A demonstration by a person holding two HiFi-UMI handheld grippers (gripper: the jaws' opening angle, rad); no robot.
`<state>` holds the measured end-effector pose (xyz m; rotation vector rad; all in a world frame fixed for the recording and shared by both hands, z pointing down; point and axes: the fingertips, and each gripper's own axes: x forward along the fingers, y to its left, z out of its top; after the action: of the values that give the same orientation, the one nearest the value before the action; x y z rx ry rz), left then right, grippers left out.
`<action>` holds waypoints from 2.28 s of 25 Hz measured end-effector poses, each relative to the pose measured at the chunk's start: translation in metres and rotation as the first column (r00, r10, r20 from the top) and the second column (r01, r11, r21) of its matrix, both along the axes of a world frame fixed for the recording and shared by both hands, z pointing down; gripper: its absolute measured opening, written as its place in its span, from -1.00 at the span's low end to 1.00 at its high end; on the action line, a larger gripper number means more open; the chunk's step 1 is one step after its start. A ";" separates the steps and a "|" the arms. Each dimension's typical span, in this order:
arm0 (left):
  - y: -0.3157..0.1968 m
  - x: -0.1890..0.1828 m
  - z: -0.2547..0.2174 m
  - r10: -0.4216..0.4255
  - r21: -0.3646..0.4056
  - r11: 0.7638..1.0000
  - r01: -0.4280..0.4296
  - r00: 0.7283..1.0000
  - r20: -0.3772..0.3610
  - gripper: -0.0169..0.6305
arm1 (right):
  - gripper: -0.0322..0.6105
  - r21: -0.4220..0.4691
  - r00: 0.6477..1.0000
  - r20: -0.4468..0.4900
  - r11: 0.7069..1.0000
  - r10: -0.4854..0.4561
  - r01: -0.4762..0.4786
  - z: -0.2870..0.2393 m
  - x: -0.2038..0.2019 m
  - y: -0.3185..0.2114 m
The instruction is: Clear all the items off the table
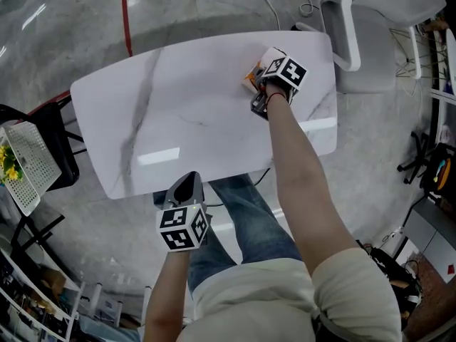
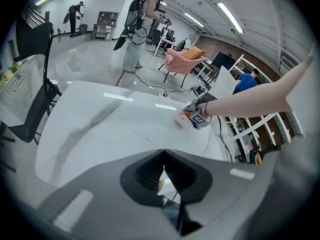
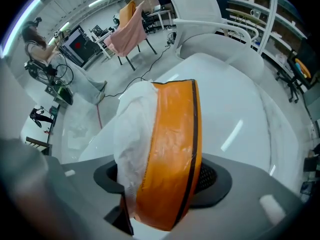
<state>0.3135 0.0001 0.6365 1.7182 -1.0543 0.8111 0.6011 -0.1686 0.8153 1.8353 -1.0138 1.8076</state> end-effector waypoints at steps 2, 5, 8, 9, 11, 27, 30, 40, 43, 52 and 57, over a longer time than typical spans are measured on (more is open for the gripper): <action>0.001 0.000 -0.005 -0.003 0.011 1.000 0.003 1.000 -0.001 -0.92 | 0.09 0.005 1.000 0.012 1.000 0.001 -0.001 -0.003 -0.004 0.008; 0.001 0.000 -0.014 -0.008 0.032 0.999 0.008 1.000 -0.007 -0.92 | 0.08 0.020 1.000 0.026 1.000 0.000 0.000 -0.011 -0.011 0.020; 0.000 -0.001 -0.022 -0.009 0.050 0.999 0.010 1.000 -0.009 -0.92 | 0.07 0.039 0.999 0.045 0.999 -0.001 -0.001 -0.021 -0.021 0.030; -0.001 -0.001 -0.024 -0.010 0.057 0.998 0.010 1.000 -0.009 -0.92 | 0.07 0.045 0.999 0.048 0.999 -0.005 0.003 -0.025 -0.023 0.033; -0.001 -0.003 -0.030 -0.013 0.070 0.997 0.014 1.000 -0.007 -0.92 | 0.07 0.056 0.999 0.049 0.998 -0.016 0.013 -0.034 -0.027 0.038; 0.017 -0.037 -0.089 -0.094 0.145 0.985 0.095 0.995 -0.010 -0.92 | 0.05 0.176 0.976 0.032 0.962 -0.215 0.207 -0.157 -0.061 0.080; 0.018 -0.047 -0.096 -0.123 0.154 0.980 0.124 0.992 -0.016 -0.92 | 0.05 0.207 0.965 0.027 0.946 -0.260 0.249 -0.182 -0.068 0.084; 0.004 -0.087 -0.126 -0.234 0.208 0.948 0.239 0.971 -0.047 -0.92 | 0.05 0.305 0.923 0.073 0.889 -0.378 0.340 -0.251 -0.118 0.096; -0.001 -0.100 -0.137 -0.255 0.231 0.938 0.258 0.966 -0.046 -0.92 | 0.05 0.327 0.904 0.071 0.866 -0.422 0.379 -0.265 -0.133 0.096; 0.006 -0.145 -0.155 -0.363 0.258 0.894 0.368 0.929 -0.069 -0.92 | 0.05 0.388 0.827 0.068 0.779 -0.558 0.493 -0.297 -0.197 0.091; 0.013 -0.175 -0.159 -0.409 0.273 0.870 0.411 0.910 -0.068 -0.92 | 0.05 0.414 0.778 0.057 0.724 -0.626 0.552 -0.309 -0.239 0.086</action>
<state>0.1389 0.0127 0.4773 1.6355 -1.5237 0.3926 0.3622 -0.0830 0.5068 1.2752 -1.8849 1.4616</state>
